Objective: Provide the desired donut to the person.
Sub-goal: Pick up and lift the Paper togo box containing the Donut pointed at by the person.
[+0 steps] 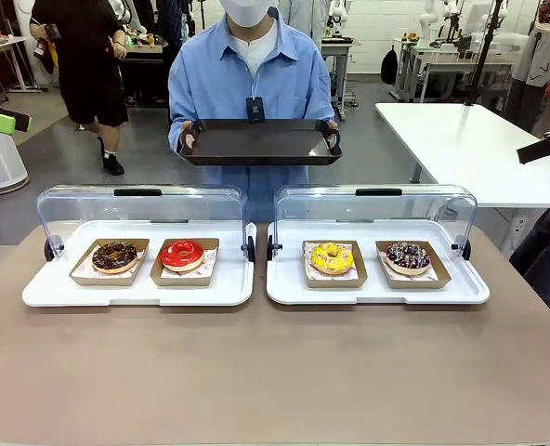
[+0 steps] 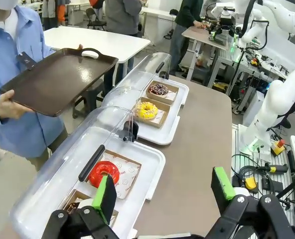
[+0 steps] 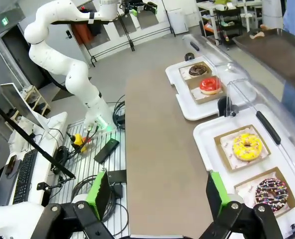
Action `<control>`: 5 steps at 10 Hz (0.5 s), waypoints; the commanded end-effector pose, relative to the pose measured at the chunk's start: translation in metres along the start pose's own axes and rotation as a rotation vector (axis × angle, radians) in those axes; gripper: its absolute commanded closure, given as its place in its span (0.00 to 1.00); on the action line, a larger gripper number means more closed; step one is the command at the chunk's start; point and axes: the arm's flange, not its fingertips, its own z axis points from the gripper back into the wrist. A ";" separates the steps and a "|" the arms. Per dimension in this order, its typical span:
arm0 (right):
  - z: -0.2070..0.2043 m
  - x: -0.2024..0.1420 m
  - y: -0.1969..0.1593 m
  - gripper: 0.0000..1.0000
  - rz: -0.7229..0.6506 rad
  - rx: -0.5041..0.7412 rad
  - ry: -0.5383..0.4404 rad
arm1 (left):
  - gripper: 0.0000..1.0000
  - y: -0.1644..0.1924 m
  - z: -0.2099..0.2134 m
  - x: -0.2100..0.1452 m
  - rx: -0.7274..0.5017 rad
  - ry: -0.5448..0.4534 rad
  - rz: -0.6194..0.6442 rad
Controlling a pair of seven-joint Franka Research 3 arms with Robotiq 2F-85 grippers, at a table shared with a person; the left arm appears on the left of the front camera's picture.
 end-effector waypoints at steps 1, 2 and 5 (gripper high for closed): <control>0.001 0.003 0.006 0.00 -0.049 -0.079 0.026 | 0.00 0.000 0.000 0.001 -0.008 -0.005 -0.003; 0.002 0.003 0.011 0.00 -0.067 -0.110 0.069 | 0.00 0.000 0.000 0.001 -0.008 -0.005 -0.003; 0.009 0.004 0.005 0.00 -0.045 -0.086 0.052 | 0.00 0.000 0.000 0.001 -0.008 -0.005 -0.003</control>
